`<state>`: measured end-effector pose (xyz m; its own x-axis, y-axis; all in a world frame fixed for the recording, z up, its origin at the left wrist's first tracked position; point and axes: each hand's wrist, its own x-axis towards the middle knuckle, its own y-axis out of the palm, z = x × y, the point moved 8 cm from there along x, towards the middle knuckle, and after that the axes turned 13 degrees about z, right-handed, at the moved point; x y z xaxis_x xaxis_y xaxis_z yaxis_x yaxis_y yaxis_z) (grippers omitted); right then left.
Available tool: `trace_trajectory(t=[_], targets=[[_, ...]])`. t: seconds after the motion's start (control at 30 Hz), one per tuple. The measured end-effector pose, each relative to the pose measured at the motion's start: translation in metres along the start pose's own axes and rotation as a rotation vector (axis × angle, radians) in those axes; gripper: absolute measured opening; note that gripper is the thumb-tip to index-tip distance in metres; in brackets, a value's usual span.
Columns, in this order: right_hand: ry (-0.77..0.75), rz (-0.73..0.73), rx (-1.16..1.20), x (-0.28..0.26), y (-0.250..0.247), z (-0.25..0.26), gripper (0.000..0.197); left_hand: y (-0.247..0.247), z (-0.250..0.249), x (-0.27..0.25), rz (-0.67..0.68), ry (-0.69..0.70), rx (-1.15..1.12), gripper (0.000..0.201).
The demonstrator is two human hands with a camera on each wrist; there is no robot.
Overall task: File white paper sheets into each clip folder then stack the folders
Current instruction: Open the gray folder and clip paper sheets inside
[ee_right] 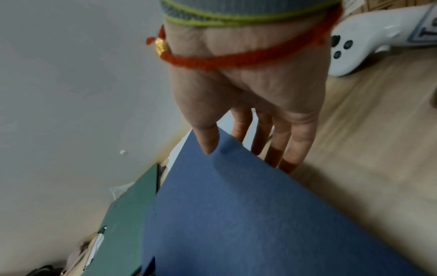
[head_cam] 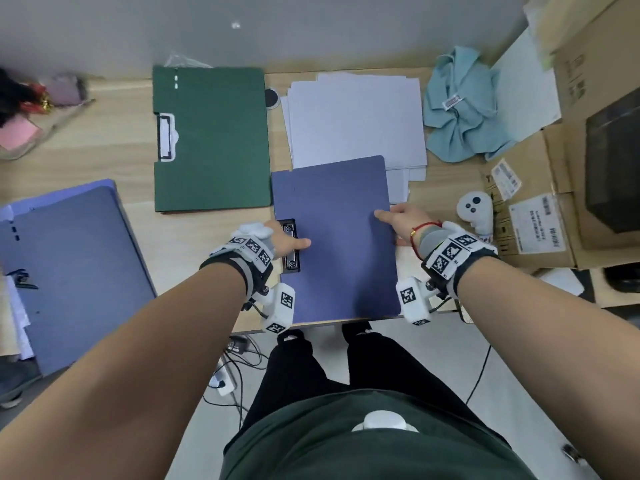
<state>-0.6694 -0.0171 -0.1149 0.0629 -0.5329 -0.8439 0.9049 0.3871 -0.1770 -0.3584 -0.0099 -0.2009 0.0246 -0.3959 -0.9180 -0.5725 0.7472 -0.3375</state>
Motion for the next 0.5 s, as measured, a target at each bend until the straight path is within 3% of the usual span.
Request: trace_trajectory(t=[0.1,0.27,0.4,0.5], targets=[[-0.013,0.061,0.063,-0.018,-0.002,0.036,0.066,-0.023,-0.033,-0.065,-0.013,0.109,-0.025,0.086],[-0.224,0.362,0.073,-0.065,0.04,0.126,0.076,-0.088,-0.088,-0.145,-0.181,0.408,-0.369,0.076],[-0.342,0.51,0.007,-0.078,0.1,0.186,0.059,-0.135,-0.095,-0.194,-0.23,0.462,-0.416,0.067],[-0.32,0.491,-0.061,-0.063,0.135,0.194,0.034,-0.16,-0.065,-0.206,-0.3,0.432,-0.324,0.056]])
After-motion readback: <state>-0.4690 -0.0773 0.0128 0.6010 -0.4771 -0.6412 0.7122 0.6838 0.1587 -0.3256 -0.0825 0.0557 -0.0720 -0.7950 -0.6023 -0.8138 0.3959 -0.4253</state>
